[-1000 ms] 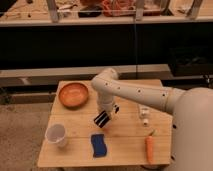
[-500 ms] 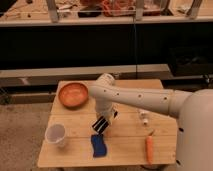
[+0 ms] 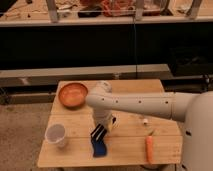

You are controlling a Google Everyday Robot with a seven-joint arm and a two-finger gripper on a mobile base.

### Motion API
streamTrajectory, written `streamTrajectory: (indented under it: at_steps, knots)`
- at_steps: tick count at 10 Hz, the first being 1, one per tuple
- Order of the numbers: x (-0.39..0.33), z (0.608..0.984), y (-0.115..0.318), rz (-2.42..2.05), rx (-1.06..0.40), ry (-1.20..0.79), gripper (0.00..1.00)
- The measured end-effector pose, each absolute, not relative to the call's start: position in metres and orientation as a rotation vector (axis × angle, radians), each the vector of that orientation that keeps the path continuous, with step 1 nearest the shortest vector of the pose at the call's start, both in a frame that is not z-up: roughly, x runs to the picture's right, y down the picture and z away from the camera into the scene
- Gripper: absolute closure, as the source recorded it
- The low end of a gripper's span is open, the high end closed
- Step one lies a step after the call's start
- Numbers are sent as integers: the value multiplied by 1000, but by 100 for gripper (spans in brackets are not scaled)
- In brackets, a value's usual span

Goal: Place the eraser on the white sponge

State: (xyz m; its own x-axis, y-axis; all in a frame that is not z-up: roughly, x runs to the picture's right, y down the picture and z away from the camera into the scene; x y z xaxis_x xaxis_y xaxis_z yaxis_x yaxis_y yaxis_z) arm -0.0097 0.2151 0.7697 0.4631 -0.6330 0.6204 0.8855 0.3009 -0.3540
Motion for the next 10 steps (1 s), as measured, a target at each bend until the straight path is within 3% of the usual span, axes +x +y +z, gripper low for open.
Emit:
streamTrajectory:
  at_steps: [10]
  knots:
    - [-9,772,228,-1052,-728,-401,96]
